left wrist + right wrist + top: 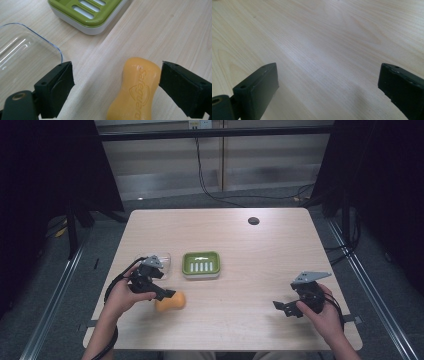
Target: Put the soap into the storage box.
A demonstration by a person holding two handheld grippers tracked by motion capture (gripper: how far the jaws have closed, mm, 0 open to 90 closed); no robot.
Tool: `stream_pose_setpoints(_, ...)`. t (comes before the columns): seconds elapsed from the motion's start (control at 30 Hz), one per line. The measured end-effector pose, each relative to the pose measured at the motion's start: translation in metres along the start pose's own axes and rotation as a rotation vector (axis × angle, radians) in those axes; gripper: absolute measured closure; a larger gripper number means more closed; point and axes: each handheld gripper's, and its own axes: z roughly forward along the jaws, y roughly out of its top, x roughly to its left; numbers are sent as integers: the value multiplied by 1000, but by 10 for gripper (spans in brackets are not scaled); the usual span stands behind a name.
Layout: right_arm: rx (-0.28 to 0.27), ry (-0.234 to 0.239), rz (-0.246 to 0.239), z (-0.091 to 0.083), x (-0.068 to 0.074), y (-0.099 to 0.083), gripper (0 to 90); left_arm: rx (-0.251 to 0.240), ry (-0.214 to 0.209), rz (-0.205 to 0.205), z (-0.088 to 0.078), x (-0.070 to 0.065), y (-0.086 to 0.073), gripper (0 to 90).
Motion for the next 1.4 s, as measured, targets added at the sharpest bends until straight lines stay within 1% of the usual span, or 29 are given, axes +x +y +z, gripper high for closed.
stream_pose_setpoints(0.1,-1,2,3,0,0,0,26,-3,0,4,0,0,0,125)
stream_pose_setpoints(0.13,-2,0,6,-1,-1,1,26,4,0,-8,-1,1,-1,124)
stream_pose_setpoints(0.17,1,-2,8,-2,0,1,26,1,3,-8,0,0,-2,125)
stream_pose_setpoints(0.2,-6,0,3,-1,-1,2,26,3,0,-1,-1,1,-2,128)
stream_pose_setpoints(0.3,-3,1,-2,0,0,2,26,3,-7,-8,-1,-1,-2,130)
stream_pose_setpoints(0.33,-3,1,-2,0,0,2,26,21,-3,9,-2,-1,-1,130)
stream_pose_setpoints(0.37,-5,6,-1,1,0,2,26,23,-11,6,-1,-2,-1,133)
stream_pose_setpoints(0.4,0,4,1,1,0,2,25,39,-13,17,-2,-3,-1,136)
stream_pose_setpoints(0.47,-1,1,0,1,0,3,25,39,-22,14,-2,-5,-1,141)
stream_pose_setpoints(0.53,-7,11,-8,2,0,3,26,57,-15,35,-3,-7,0,151)
stream_pose_setpoints(0.57,7,5,6,2,1,3,26,66,-17,45,-4,-7,0,154)
stream_pose_setpoints(0.6,5,6,-4,2,1,3,26,68,-28,39,-4,-8,0,154)
stream_pose_setpoints(0.63,4,9,-6,3,1,3,26,82,-30,61,-6,-8,0,159)
stream_pose_setpoints(0.7,0,10,-2,2,1,3,26,81,-32,65,-6,-10,0,179)
stream_pose_setpoints(0.73,0,9,-4,2,1,4,26,82,-40,70,-5,-11,0,188)
stream_pose_setpoints(0.77,-2,10,-6,2,1,4,26,94,-43,92,-4,-12,0,205)
stream_pose_setpoints(0.83,-1,11,-4,3,0,4,26,125,-39,115,0,-14,1,219)
stream_pose_setpoints(0.87,-2,10,-5,3,0,4,26,138,-40,116,2,-16,1,221)
stream_pose_setpoints(0.97,3,8,-8,3,1,5,26,178,-50,154,8,-18,3,248)
stream_pose_setpoints(1.0,2,9,-13,3,1,5,26,194,-52,150,10,-19,2,254)
stream_pose_setpoints(1.03,2,9,-11,3,1,5,26,211,-48,157,12,-20,2,259)
stream_pose_setpoints(1.07,2,9,-11,3,1,5,26,211,-48,157,12,-20,2,263)
stream_pose_setpoints(1.1,1,11,-11,4,1,5,26,241,-57,163,17,-21,2,265)
stream_pose_setpoints(1.2,10,8,1,3,1,5,26,252,-62,167,20,-22,3,272)
stream_pose_setpoints(1.27,6,6,-9,3,0,4,26,263,-64,174,22,-22,3,293)
stream_pose_setpoints(1.4,8,6,-5,3,1,4,26,288,-65,182,25,-22,2,331)
